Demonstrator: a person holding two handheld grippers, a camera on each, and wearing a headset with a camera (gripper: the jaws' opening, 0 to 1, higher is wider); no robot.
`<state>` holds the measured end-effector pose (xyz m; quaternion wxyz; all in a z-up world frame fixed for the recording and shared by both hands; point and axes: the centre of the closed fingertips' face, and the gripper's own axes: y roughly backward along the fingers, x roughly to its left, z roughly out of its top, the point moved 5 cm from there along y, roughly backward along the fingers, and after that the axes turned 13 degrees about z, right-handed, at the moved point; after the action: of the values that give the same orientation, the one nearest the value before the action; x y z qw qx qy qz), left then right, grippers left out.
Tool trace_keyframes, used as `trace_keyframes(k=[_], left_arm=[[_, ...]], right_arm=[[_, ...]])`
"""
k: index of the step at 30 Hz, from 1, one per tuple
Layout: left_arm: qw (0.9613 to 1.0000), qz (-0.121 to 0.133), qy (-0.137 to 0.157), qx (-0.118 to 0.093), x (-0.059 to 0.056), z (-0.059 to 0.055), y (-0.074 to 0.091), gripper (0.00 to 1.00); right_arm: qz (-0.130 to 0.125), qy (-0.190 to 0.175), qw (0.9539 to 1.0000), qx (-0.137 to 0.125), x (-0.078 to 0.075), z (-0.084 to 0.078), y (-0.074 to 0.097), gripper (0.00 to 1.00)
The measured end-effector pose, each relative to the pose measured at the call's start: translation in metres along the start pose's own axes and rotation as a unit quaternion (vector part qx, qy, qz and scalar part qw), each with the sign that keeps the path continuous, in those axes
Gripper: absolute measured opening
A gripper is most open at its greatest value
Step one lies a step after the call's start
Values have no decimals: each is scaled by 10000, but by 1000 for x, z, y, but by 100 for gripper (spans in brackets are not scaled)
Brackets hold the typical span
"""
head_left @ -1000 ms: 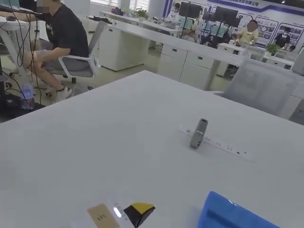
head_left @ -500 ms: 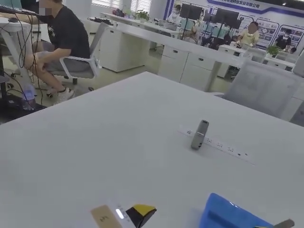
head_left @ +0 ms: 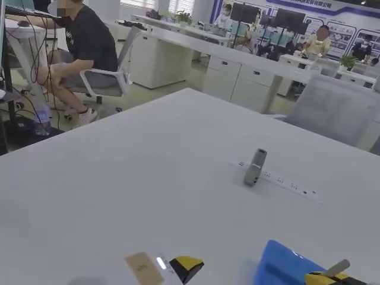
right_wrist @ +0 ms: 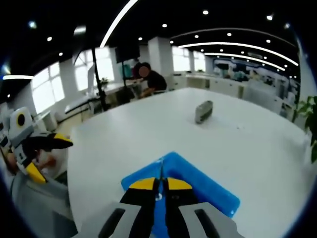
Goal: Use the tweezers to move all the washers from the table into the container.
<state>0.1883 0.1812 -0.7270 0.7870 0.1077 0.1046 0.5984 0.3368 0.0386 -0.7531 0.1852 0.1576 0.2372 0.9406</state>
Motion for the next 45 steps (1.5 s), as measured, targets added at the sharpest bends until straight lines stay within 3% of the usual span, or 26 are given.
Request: trace_keyframes(k=[11, 12, 13, 14, 23, 34, 38, 40, 42, 45], left_arm=[[9999, -60, -48, 80, -2, -2, 0, 55], [9999, -65, -51, 86, -2, -2, 0, 55], [9999, -68, -60, 95, -2, -2, 0, 55], [9999, -71, -66, 101, -2, -3, 0, 55], [9998, -99, -98, 163, -4, -4, -1, 55], [9994, -193, -122, 244, -7, -6, -2, 55], [9993, -265, -65, 272, -7, -6, -2, 54], [9988, -356, 3, 338, -8, -6, -3, 52], [9964, -649, 57, 538, -13, -9, -2, 43], [9923, -1053, 232, 614, -20, -6, -1, 36]], right_arm=[[27, -3, 9995, 310, -18, -14, -23, 3], [29, 3, 9994, 339, -17, -15, -24, 3], [28, 18, 9999, 154, -16, -11, -24, 3], [45, -35, 9996, 259, -17, -14, -23, 3], [50, 29, 9996, 276, -18, -13, -22, 4], [-47, 169, 9996, -220, -13, 15, -1, 4], [-6, 234, 9992, -339, -4, 19, 10, 4], [20, 257, 9990, -365, 1, 18, 16, 4], [35, 275, 9989, -373, 5, 18, 21, 4], [82, 297, 9987, -402, 12, 17, 30, 3]])
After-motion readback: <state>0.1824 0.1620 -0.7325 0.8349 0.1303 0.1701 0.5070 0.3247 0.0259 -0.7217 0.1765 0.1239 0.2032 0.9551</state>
